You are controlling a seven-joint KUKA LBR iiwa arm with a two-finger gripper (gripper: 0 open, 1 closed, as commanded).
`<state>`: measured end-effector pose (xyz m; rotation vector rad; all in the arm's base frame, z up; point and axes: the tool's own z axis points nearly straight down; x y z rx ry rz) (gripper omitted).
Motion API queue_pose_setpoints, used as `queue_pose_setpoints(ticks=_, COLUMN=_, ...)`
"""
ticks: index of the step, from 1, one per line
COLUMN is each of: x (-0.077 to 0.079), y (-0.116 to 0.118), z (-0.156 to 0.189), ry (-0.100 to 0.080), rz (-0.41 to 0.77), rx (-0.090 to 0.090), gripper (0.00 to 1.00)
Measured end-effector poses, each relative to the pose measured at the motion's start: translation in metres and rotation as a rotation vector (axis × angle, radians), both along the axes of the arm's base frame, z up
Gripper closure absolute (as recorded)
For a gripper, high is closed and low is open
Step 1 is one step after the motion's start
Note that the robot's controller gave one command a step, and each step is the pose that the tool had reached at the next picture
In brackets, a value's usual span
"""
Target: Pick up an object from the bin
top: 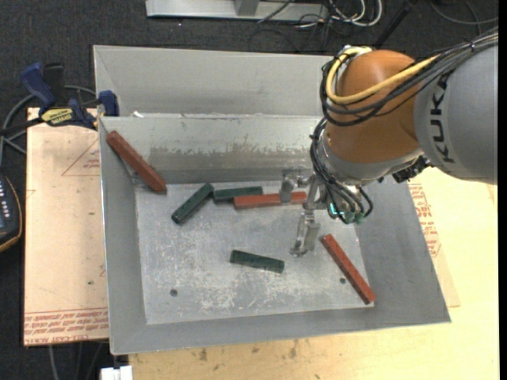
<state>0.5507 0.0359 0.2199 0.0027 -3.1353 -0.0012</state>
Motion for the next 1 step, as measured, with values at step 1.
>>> queue_pose_setpoints(ticks=1, x=-0.032, y=0.0719, z=-0.1442, ry=0.001, rz=0.147, rx=0.002, gripper=0.0)
